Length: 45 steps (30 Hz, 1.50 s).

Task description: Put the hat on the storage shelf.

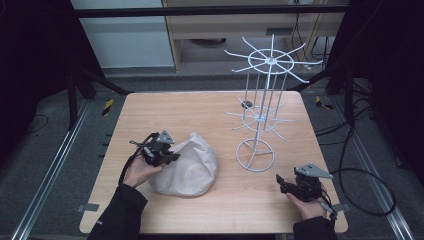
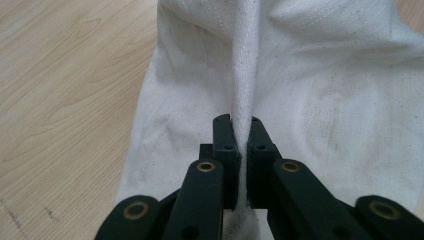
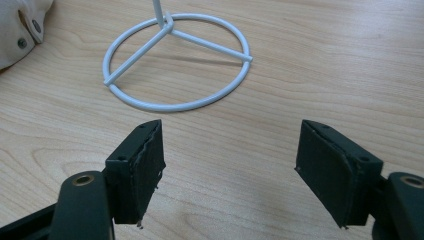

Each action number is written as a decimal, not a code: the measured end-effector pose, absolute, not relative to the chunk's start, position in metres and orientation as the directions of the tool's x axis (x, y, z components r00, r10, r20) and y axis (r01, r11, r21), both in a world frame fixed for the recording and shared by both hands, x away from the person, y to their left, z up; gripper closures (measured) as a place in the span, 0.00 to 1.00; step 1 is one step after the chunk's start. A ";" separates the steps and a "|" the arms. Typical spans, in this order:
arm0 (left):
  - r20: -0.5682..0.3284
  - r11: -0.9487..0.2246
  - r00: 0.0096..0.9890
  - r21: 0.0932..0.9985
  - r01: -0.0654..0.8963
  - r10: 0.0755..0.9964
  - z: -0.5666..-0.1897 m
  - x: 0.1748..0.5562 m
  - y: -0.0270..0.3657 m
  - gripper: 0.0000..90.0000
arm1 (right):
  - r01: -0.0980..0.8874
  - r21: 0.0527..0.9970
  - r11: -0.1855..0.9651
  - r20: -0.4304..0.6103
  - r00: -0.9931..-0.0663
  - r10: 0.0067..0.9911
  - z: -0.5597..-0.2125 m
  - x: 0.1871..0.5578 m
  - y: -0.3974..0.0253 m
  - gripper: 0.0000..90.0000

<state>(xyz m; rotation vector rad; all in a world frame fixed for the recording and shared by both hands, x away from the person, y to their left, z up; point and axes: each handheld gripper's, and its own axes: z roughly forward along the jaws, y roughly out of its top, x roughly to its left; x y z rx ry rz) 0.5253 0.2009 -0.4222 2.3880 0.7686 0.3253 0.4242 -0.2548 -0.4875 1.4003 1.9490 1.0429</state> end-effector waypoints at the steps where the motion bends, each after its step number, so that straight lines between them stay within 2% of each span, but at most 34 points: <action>1: 0.043 -0.645 0.801 0.619 0.447 0.597 -0.422 0.524 0.201 0.96 | 0.545 0.821 0.168 0.027 -0.330 0.944 -0.487 0.424 -0.255 0.30; 19: 0.031 -0.548 0.792 0.738 0.394 0.610 -0.387 0.490 0.214 0.97 | 0.539 0.825 0.169 0.025 -0.334 0.942 -0.486 0.423 -0.256 0.30; 45: 0.006 -0.356 0.747 0.881 0.310 0.665 -0.352 0.467 0.229 0.97 | 0.536 0.827 0.169 0.023 -0.334 0.942 -0.486 0.422 -0.256 0.30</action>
